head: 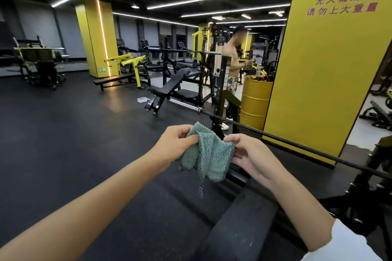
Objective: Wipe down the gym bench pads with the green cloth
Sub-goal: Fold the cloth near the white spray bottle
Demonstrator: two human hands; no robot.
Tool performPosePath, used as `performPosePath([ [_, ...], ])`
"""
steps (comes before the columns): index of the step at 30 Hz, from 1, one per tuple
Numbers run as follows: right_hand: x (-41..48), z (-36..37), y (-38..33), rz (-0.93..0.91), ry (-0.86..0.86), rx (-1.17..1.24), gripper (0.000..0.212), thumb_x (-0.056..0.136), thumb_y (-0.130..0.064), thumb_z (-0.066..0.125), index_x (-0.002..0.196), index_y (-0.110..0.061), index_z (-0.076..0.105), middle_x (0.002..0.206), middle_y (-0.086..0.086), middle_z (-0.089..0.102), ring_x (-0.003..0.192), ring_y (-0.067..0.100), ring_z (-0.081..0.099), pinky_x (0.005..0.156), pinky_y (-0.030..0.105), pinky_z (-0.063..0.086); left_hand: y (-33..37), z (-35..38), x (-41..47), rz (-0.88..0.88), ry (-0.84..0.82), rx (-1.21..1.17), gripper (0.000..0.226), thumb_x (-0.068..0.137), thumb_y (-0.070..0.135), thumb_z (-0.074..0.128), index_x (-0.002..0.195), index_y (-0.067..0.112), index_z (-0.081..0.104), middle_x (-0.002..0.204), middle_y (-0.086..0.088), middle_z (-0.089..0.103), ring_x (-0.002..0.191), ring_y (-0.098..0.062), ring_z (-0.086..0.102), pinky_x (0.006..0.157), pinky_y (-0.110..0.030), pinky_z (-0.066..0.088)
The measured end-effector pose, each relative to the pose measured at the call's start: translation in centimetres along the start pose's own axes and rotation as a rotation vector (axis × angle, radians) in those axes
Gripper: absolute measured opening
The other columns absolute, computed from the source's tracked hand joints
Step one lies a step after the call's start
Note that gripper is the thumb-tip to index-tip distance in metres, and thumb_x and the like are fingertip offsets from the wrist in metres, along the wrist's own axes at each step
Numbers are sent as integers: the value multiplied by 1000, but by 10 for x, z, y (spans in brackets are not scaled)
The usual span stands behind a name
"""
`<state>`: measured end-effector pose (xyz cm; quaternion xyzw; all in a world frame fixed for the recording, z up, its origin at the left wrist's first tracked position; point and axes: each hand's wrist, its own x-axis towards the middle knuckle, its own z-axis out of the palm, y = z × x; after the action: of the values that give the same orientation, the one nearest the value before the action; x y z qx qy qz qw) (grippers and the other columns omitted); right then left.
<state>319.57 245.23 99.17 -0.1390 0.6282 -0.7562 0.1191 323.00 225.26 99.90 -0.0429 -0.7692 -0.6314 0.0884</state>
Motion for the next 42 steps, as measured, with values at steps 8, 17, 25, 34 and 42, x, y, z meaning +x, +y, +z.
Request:
performPosePath([
  [8,7,15,7,-217,54,-408,17,85,-29,72,89,-13,67,95,5,69,86,15,63,80,36,52,-2,8,1,119,215,283,12,84,15,74,81,27,73,82,5,74,75,-7,64,75,-27,54],
  [17,28,37,21,-239,51,-507,29,72,-45,82,83,-20,73,89,-2,73,87,17,68,81,37,54,-5,0,-1,17,36,130,38,68,-2,86,99,13,69,91,-4,72,80,-11,68,72,-23,55],
  [25,58,53,20,-213,-144,-432,13,76,-11,82,86,-8,74,87,-2,75,77,1,68,72,11,49,-20,-47,8,-69,-15,-53,23,85,5,72,107,12,72,96,-1,73,85,-7,68,72,-17,53],
  [34,135,109,32,-176,-155,-458,15,81,4,72,79,-10,68,91,9,73,72,7,63,68,18,48,-60,-140,49,-68,246,21,16,101,9,54,92,17,64,93,-3,65,83,-15,59,75,-33,49],
  [42,230,225,51,-206,-257,-580,30,84,15,55,88,-14,64,97,1,70,65,-9,58,56,7,40,-86,-266,100,15,354,185,20,105,17,45,96,19,63,90,9,66,81,-4,59,74,-22,46],
])
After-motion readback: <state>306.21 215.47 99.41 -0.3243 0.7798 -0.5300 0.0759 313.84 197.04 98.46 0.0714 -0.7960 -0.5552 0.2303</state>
